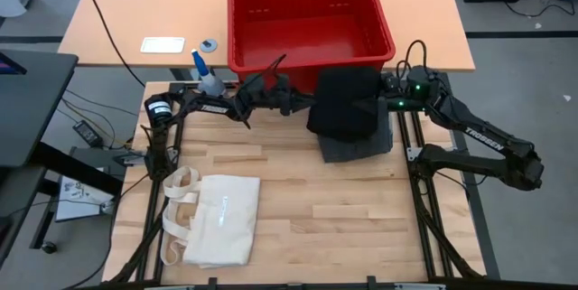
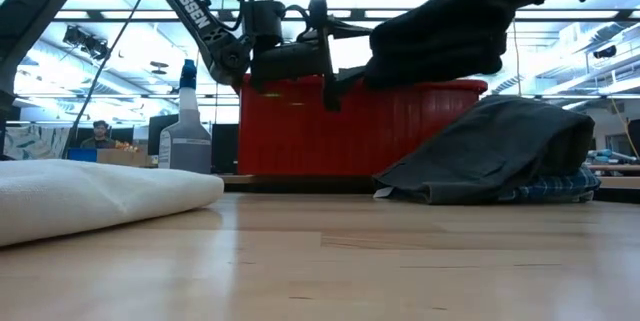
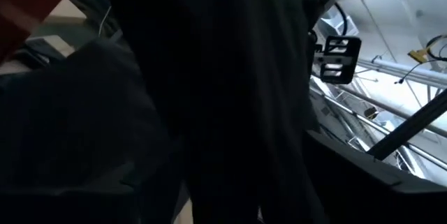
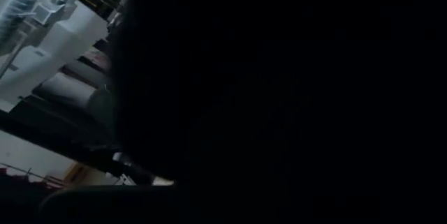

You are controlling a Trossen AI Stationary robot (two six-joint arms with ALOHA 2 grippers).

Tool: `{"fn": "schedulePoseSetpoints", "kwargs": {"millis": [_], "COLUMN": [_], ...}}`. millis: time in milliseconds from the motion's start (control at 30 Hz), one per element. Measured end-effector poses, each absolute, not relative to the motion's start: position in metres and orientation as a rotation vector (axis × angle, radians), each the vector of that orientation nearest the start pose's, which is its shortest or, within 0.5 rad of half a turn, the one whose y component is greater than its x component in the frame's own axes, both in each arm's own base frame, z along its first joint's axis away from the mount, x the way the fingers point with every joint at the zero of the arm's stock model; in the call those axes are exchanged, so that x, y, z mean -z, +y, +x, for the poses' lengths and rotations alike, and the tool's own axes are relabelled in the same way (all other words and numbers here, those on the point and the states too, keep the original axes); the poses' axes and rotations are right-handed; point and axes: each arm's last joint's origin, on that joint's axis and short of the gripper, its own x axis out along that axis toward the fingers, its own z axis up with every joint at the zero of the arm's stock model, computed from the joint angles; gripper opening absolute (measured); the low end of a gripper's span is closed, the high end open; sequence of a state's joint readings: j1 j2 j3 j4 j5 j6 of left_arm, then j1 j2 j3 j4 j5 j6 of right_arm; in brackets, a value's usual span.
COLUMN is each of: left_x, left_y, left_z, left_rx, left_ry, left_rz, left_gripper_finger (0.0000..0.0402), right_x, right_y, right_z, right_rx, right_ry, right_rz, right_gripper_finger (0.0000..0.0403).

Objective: Fold laundry
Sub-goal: Put the folded black pants into the red bin

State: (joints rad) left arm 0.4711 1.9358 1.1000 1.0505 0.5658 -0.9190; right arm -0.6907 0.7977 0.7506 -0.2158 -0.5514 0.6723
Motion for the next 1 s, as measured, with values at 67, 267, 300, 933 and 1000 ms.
{"fn": "schedulePoseSetpoints", "kwargs": {"millis": [67, 267, 300, 933, 1000], "left_x": [-0.229, -0.234, -0.234, -0.235, -0.238], "left_y": [0.175, 0.169, 0.168, 0.161, 0.155], "left_z": [0.374, 0.376, 0.376, 0.380, 0.384], "left_rx": [0.174, 0.208, 0.211, 0.176, 0.193], "left_ry": [-0.140, -0.171, -0.170, -0.199, -0.202], "left_rz": [-0.808, -0.789, -0.788, -0.693, -0.686], "left_gripper_finger": [0.0289, 0.0289, 0.0289, 0.0289, 0.0289], "right_x": [-0.317, -0.316, -0.316, -0.326, -0.327], "right_y": [-0.099, -0.099, -0.098, -0.097, -0.097], "right_z": [0.144, 0.144, 0.144, 0.146, 0.146], "right_rx": [0.197, 0.177, 0.174, 0.049, 0.048], "right_ry": [0.162, 0.171, 0.172, 0.115, 0.112], "right_rz": [0.817, 0.816, 0.817, 0.841, 0.841], "right_gripper_finger": [0.0046, 0.0046, 0.0046, 0.0046, 0.0046]}}
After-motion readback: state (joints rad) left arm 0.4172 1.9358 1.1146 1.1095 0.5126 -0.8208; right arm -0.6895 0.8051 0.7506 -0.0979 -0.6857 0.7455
